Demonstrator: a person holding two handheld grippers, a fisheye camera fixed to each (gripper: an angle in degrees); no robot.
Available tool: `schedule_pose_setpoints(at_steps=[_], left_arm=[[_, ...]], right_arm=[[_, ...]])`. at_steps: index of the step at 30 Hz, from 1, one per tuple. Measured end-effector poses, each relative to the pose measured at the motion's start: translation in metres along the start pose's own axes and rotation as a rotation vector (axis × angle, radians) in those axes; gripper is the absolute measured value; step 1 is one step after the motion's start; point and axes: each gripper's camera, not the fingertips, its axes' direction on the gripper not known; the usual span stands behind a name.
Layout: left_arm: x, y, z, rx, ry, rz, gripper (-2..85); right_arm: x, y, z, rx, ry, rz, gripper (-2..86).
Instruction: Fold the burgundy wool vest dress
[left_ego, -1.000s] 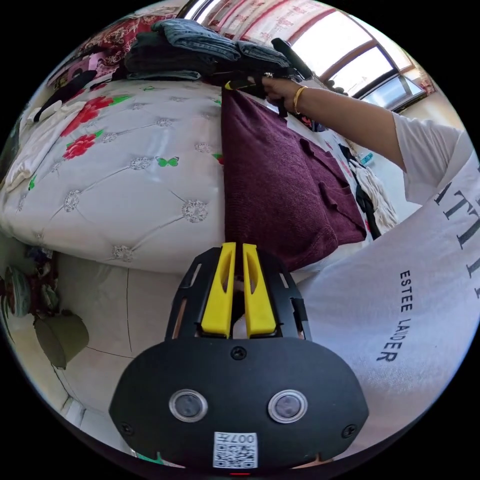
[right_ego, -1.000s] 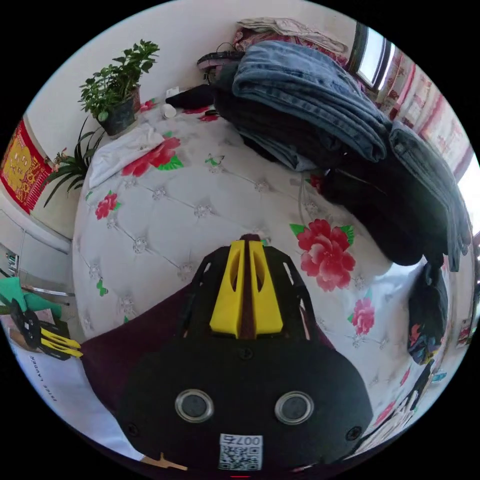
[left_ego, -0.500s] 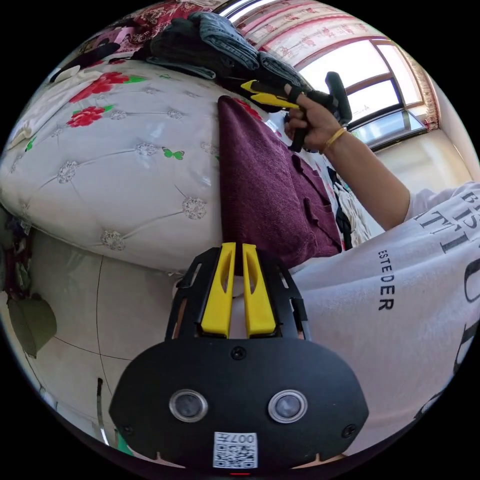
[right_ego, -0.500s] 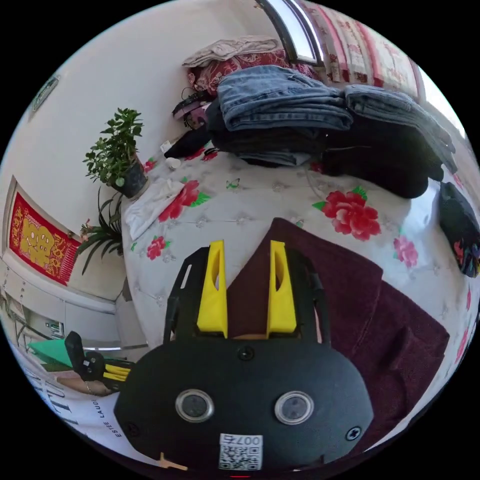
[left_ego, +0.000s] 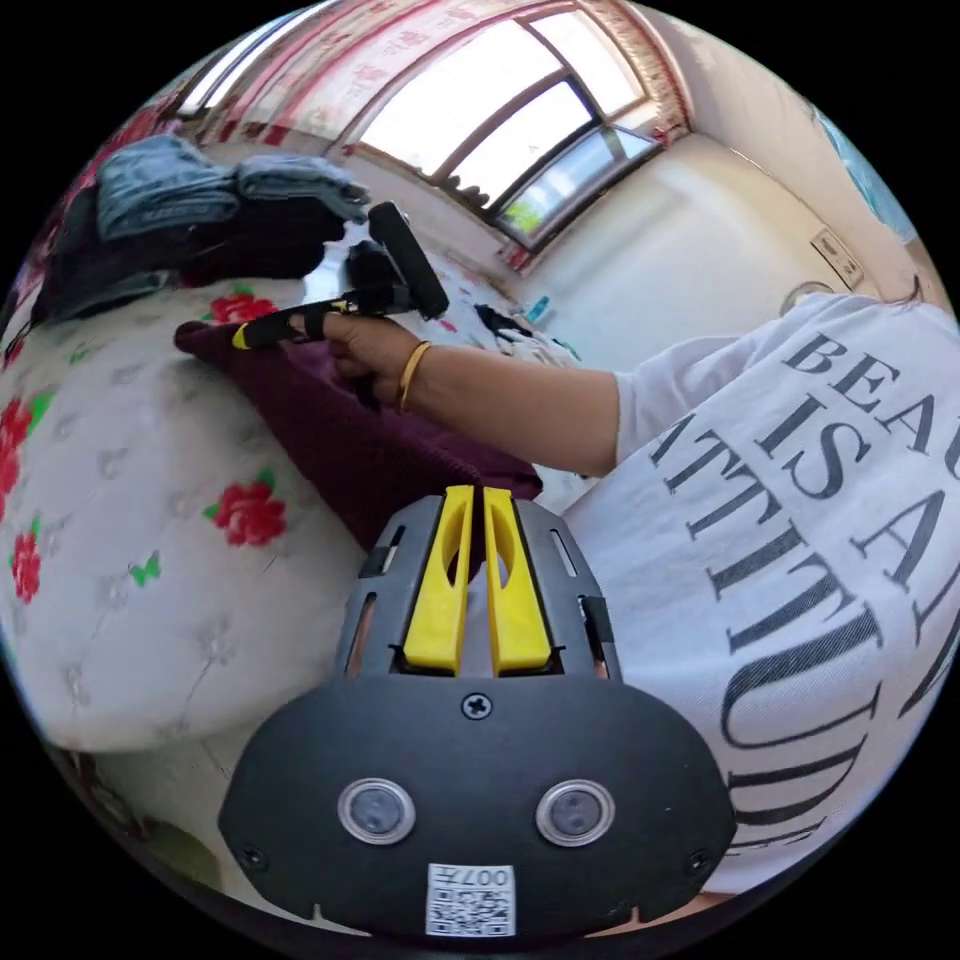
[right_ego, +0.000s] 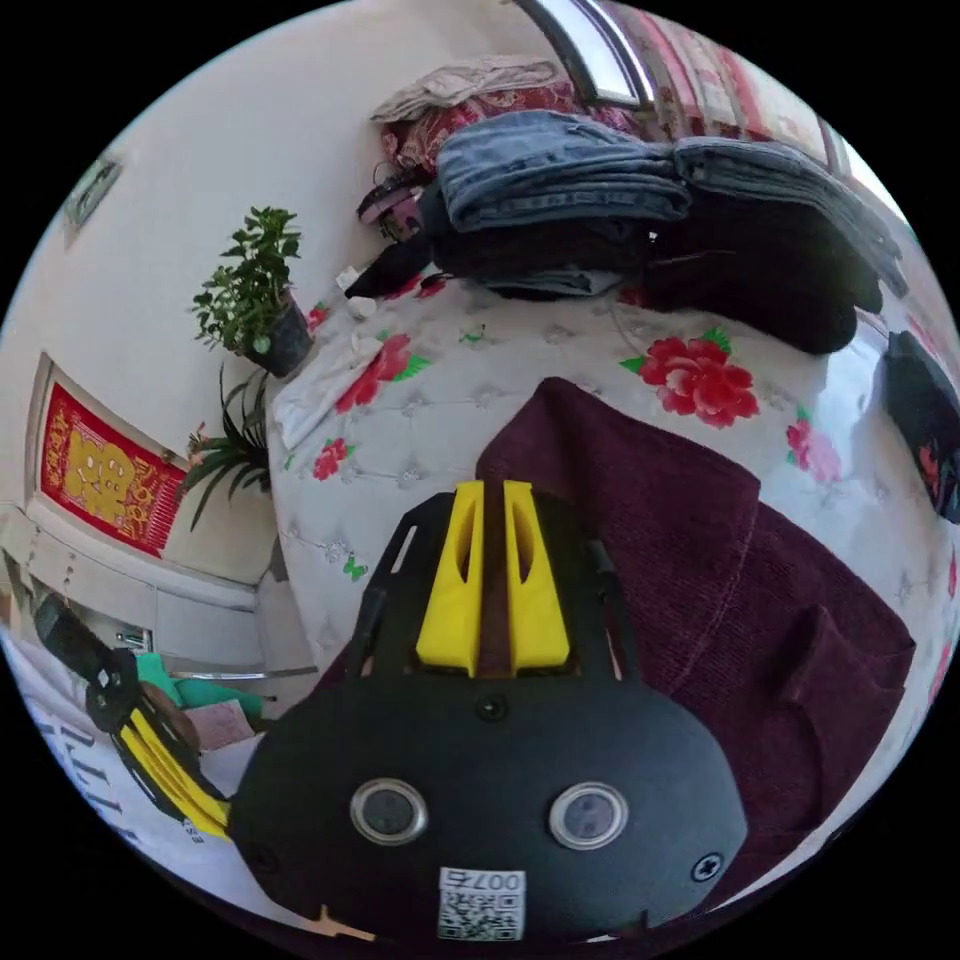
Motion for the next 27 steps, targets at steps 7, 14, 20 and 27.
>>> schedule_pose_setpoints(at_steps=[7,14,20,27], left_arm=[[0.089,-0.070,0.174,-0.206,0.163,0.455,0.2],[0.085,-0.043,0.345,-0.424,0.251,0.376,7.8],[-0.027,0.009,0.300,-0.414,0.038,0.118,8.7],[-0.146,0.068,0.291,-0.415,-0.060,-0.215,10.9]], right_arm=[[0.168,0.070,-0.236,0.228,-0.106,0.247,3.2],[0.290,0.205,-0.326,0.287,0.113,0.653,7.8],[0.253,0.317,-0.363,0.259,0.047,0.613,11.3],[0.215,0.358,-0.346,0.077,-0.057,0.588,12.7]])
